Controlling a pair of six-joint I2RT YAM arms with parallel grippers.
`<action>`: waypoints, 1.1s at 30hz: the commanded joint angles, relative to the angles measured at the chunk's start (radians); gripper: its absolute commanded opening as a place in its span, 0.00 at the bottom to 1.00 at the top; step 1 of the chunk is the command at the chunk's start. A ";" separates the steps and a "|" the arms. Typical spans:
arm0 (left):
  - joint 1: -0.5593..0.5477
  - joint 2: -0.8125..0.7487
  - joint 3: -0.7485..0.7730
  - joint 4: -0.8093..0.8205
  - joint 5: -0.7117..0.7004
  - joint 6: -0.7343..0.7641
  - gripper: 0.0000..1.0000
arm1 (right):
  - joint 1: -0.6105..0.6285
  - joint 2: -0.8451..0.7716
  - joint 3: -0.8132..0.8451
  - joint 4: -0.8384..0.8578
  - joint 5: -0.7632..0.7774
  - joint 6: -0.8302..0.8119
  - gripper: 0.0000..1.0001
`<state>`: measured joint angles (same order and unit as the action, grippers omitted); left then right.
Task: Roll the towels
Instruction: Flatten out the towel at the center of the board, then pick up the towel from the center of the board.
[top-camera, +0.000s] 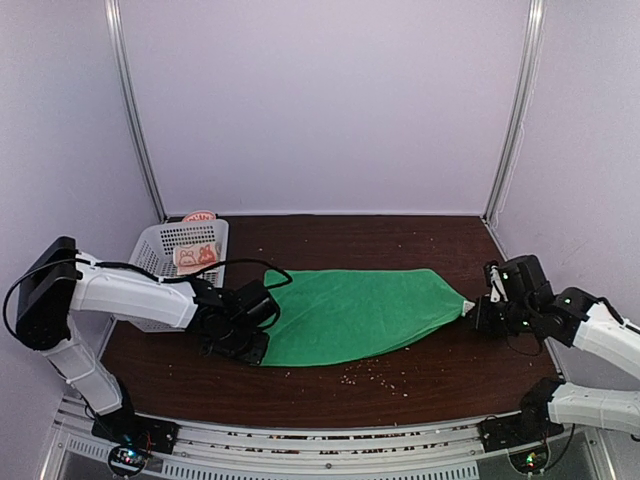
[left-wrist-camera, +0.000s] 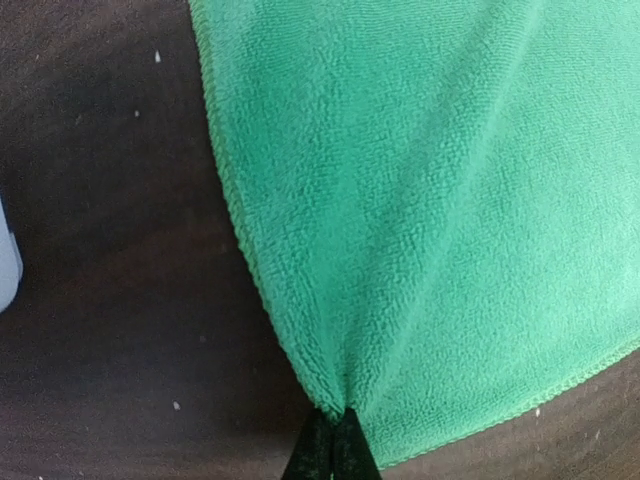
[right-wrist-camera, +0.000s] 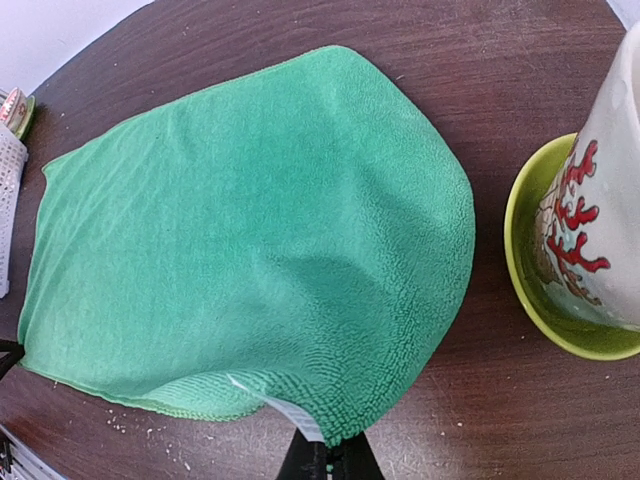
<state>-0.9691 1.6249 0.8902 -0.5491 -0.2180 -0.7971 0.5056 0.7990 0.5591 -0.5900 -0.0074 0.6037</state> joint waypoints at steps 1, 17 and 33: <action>-0.052 -0.084 -0.055 -0.054 -0.011 -0.107 0.00 | 0.025 -0.045 -0.026 -0.068 0.009 0.051 0.00; -0.021 -0.177 0.145 -0.144 -0.091 -0.042 0.00 | 0.063 -0.032 0.062 -0.059 0.124 0.117 0.00; 0.176 -0.277 0.144 -0.053 -0.038 -0.007 0.00 | 0.042 0.043 0.122 -0.049 0.133 0.077 0.00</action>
<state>-0.8665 1.3304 1.0157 -0.6704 -0.2840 -0.8501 0.5632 0.7799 0.6071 -0.6495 0.0746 0.7029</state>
